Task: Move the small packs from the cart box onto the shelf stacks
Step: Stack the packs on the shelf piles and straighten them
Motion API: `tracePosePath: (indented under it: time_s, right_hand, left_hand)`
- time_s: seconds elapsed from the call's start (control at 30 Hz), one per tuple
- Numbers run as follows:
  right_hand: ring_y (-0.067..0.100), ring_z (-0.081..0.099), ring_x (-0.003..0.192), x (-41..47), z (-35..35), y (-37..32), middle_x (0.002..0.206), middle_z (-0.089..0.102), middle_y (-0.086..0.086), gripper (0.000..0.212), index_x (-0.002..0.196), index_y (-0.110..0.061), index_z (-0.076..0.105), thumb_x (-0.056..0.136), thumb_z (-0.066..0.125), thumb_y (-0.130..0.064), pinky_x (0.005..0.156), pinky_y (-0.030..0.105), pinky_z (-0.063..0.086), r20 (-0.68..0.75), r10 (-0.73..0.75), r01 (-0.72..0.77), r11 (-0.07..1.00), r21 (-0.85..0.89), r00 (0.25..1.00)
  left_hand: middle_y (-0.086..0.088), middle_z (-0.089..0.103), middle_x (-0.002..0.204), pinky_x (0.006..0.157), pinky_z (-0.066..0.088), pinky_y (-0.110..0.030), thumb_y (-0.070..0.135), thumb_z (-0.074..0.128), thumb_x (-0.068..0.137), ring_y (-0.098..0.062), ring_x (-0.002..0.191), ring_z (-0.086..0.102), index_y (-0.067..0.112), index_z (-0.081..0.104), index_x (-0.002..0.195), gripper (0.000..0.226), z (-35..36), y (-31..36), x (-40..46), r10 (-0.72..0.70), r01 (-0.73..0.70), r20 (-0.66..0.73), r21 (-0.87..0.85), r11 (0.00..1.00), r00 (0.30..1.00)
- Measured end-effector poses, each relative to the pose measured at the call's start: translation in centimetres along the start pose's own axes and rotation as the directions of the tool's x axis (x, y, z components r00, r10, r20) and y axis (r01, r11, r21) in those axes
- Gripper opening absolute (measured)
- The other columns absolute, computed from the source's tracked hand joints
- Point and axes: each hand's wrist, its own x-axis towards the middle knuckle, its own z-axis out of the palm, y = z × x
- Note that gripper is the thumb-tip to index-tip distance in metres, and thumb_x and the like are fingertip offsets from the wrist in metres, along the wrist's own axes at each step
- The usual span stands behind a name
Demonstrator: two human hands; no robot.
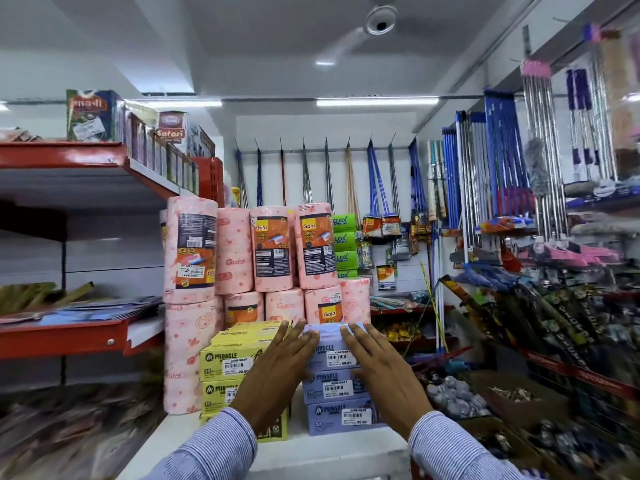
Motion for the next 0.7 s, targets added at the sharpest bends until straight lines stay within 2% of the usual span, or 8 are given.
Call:
tracePosePath:
  time_s: [0.07,0.2,0.33,0.4,0.47,0.5,0.6,0.7]
  right_hand:
    - [0.027,0.019,0.145,-0.1,0.0,0.0,0.158,0.022,0.003,0.081,0.151,-0.021,0.009,0.091,0.063,-0.018,0.116,0.042,0.028,-0.015,0.007,-0.007,1.000,0.007,1.000]
    - [0.027,0.029,0.141,-0.3,-0.1,-0.2,0.154,0.033,0.003,0.084,0.150,-0.020,0.018,0.084,0.071,-0.017,0.112,0.041,0.035,-0.043,0.028,-0.027,0.999,0.024,0.999]
    - [0.027,0.027,0.142,-0.4,0.1,-0.3,0.155,0.033,0.004,0.083,0.150,-0.019,0.019,0.085,0.070,-0.015,0.113,0.040,0.027,-0.052,0.042,-0.041,0.999,0.010,0.998]
    - [0.027,0.021,0.144,-0.4,0.1,-0.2,0.157,0.028,0.005,0.080,0.151,-0.019,0.015,0.088,0.065,-0.014,0.115,0.039,0.016,-0.045,0.048,-0.048,0.999,-0.002,0.998]
    - [0.026,0.009,0.147,-0.4,0.0,-0.3,0.160,0.016,0.004,0.077,0.151,-0.020,0.007,0.093,0.056,-0.013,0.117,0.039,0.004,-0.041,0.041,-0.041,0.999,-0.007,0.998]
    - [0.026,0.002,0.147,-0.5,0.0,-0.4,0.161,0.010,0.004,0.076,0.151,-0.020,0.002,0.095,0.052,-0.012,0.117,0.040,-0.001,-0.041,0.042,-0.042,0.999,-0.005,0.998]
    - [0.024,-0.012,0.146,-0.9,-0.2,-1.1,0.162,-0.006,0.003,0.078,0.150,-0.019,-0.010,0.095,0.045,-0.011,0.121,0.045,-0.003,-0.068,0.055,-0.055,0.998,0.001,0.996]
    - [0.026,-0.012,0.146,-1.6,-0.1,-1.7,0.161,-0.010,0.006,0.079,0.150,-0.015,-0.010,0.095,0.045,-0.014,0.116,0.045,0.000,-0.091,0.065,-0.063,0.998,0.022,0.994]
  left_hand:
    - [-0.004,0.063,0.135,0.105,0.040,-0.048,0.035,0.093,0.055,-0.025,0.131,0.052,0.011,0.057,0.133,0.089,-0.6,-0.3,0.1,-0.005,0.006,0.049,-0.018,1.000,0.999]
    - [-0.006,0.056,0.142,0.109,0.030,-0.051,0.014,0.094,0.054,-0.025,0.137,0.041,0.011,0.049,0.139,0.096,-0.6,-0.6,-0.3,0.011,-0.009,0.022,-0.086,0.996,1.000]
    - [-0.001,0.066,0.130,0.097,0.048,-0.026,0.021,0.100,0.032,-0.018,0.128,0.044,0.016,0.062,0.127,0.103,-1.3,0.1,-0.2,-0.011,0.019,0.068,-0.130,0.991,0.998]
    - [-0.005,0.063,0.134,0.113,0.025,-0.021,0.015,0.099,0.038,-0.020,0.130,0.037,0.013,0.060,0.130,0.101,-1.0,0.3,-0.2,-0.026,0.034,0.067,-0.128,0.991,0.997]
    - [-0.010,0.052,0.145,0.118,-0.010,-0.028,0.007,0.091,0.059,-0.027,0.138,0.032,0.009,0.049,0.140,0.092,-0.5,0.2,-0.5,-0.038,0.043,0.051,-0.083,0.996,0.998]
    - [-0.012,0.046,0.150,0.118,-0.014,-0.033,0.004,0.084,0.068,-0.030,0.142,0.030,0.007,0.042,0.144,0.087,-0.3,0.2,-0.6,-0.033,0.036,0.048,-0.054,0.998,0.998]
    - [-0.017,0.038,0.154,0.115,0.005,-0.051,-0.005,0.056,0.077,-0.039,0.144,0.026,0.004,0.036,0.147,0.073,-0.1,1.0,-0.7,-0.015,0.015,-0.001,0.039,0.999,1.000]
    - [-0.022,0.027,0.157,0.111,0.013,-0.059,0.002,0.036,0.078,-0.044,0.146,0.016,0.001,0.028,0.149,0.071,0.2,2.7,-0.9,-0.002,0.004,-0.053,0.039,0.999,0.999]
